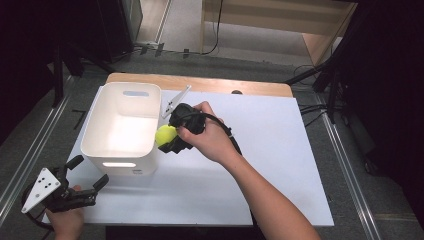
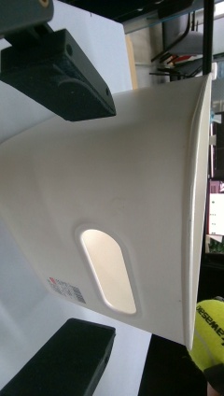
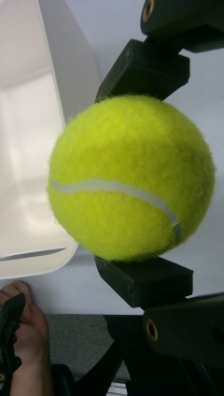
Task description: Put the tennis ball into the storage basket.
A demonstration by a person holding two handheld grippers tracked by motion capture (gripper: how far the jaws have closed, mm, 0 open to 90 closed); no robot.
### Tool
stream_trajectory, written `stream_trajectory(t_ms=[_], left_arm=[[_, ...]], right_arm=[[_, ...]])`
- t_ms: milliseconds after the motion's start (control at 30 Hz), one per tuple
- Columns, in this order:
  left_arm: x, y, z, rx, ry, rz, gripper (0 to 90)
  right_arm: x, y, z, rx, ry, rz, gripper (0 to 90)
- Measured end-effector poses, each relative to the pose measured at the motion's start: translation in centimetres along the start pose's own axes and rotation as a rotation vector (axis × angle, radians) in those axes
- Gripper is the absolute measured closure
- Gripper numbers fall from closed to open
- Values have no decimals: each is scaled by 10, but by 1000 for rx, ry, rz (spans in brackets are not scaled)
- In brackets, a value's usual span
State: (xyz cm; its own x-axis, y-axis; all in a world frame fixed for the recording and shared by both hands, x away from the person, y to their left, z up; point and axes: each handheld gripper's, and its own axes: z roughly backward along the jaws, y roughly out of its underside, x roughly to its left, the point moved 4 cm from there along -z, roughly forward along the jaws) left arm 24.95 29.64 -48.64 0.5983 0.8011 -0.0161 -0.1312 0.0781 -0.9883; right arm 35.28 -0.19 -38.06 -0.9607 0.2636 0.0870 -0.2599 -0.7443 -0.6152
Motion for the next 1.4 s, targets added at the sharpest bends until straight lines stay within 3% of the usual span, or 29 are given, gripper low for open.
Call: stream_trajectory(t_ms=[567,1400], left_arm=[[0,0,0,-3,-1,4,0],[0,0,0,-1,1,5,0]], right_arm=[[-2,-14,4,-24,1,11,239],[1,-32,-6,-38,-8,27,239]])
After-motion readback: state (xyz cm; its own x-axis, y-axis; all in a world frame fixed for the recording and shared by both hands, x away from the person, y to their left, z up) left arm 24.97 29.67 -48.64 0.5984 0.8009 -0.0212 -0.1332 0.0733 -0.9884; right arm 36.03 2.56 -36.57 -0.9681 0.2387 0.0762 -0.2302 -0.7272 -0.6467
